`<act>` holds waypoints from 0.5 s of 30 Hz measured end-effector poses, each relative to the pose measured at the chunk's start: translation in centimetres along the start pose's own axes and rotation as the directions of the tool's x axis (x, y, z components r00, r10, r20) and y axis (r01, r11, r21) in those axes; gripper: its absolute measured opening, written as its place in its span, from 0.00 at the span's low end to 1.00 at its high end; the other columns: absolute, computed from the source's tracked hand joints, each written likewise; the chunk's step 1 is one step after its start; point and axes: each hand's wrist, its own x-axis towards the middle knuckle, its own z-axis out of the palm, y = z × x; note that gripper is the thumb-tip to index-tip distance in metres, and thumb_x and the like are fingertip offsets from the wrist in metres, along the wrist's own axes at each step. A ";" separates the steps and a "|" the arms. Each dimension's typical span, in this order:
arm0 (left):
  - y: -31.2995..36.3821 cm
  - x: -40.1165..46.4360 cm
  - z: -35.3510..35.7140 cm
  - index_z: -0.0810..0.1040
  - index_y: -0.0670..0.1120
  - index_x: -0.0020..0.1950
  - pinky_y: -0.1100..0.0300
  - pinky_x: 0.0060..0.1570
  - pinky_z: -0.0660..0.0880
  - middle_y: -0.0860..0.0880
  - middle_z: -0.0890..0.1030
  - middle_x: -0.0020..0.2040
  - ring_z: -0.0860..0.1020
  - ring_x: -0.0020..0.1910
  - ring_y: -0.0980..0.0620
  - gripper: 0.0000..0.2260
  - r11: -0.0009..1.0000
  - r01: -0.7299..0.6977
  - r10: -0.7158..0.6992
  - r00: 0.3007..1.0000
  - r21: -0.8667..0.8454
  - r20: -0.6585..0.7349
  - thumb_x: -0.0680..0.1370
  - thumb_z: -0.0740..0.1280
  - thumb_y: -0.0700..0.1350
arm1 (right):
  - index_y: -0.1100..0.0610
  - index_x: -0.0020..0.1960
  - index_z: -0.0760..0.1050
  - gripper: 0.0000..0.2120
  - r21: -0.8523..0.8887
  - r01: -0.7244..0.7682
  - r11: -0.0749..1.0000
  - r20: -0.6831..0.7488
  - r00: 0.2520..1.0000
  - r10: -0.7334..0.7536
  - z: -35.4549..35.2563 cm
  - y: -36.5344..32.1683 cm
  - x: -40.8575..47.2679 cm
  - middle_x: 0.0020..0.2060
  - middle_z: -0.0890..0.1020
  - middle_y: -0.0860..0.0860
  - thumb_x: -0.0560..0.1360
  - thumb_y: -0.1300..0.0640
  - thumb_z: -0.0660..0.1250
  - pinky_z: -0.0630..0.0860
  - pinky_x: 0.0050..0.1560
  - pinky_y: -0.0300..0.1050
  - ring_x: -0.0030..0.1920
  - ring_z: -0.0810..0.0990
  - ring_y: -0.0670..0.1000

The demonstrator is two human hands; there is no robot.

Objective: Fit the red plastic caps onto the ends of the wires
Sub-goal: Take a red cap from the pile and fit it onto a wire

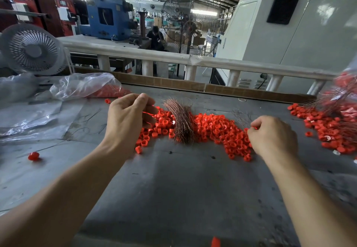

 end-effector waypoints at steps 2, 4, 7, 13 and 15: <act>-0.1 0.1 0.1 0.84 0.43 0.46 0.60 0.32 0.77 0.44 0.85 0.39 0.80 0.32 0.50 0.12 1.000 0.018 -0.019 1.000 0.012 0.022 0.84 0.64 0.45 | 0.49 0.55 0.85 0.10 -0.044 -0.040 0.998 0.035 0.999 0.042 0.0 0.4 0.3 0.56 0.85 0.55 0.75 0.55 0.70 0.73 0.59 0.53 0.60 0.78 0.63; -0.2 0.1 0.2 0.84 0.42 0.46 0.60 0.33 0.77 0.44 0.85 0.38 0.80 0.32 0.51 0.12 0.999 0.039 -0.040 0.998 0.026 0.043 0.84 0.64 0.44 | 0.49 0.57 0.84 0.11 -0.071 -0.059 0.996 0.041 0.997 0.062 0.0 0.5 0.5 0.58 0.84 0.55 0.76 0.54 0.70 0.71 0.60 0.53 0.62 0.76 0.63; -0.3 0.1 0.2 0.84 0.43 0.46 0.59 0.35 0.77 0.44 0.86 0.39 0.80 0.33 0.51 0.12 0.997 0.045 -0.048 0.997 0.061 0.062 0.84 0.64 0.45 | 0.51 0.61 0.82 0.14 -0.054 0.006 0.999 -0.010 1.000 -0.007 -0.1 0.1 0.3 0.60 0.82 0.57 0.76 0.55 0.69 0.71 0.61 0.55 0.63 0.75 0.63; -0.6 0.0 0.3 0.84 0.45 0.44 0.55 0.37 0.78 0.48 0.86 0.38 0.81 0.33 0.53 0.12 0.981 0.016 -0.036 0.994 0.195 0.102 0.84 0.65 0.47 | 0.51 0.48 0.86 0.04 0.359 0.289 0.888 -0.012 0.952 -0.305 0.4 -3.4 -2.7 0.45 0.87 0.47 0.75 0.56 0.72 0.81 0.51 0.50 0.47 0.84 0.52; -0.6 -0.2 0.5 0.84 0.46 0.44 0.54 0.35 0.78 0.48 0.85 0.37 0.81 0.33 0.54 0.12 0.975 0.022 -0.051 0.991 0.221 0.127 0.83 0.65 0.46 | 0.50 0.47 0.86 0.02 0.416 0.358 0.836 0.060 0.906 -0.418 0.9 -4.5 -3.7 0.44 0.86 0.43 0.75 0.53 0.75 0.79 0.53 0.47 0.46 0.83 0.48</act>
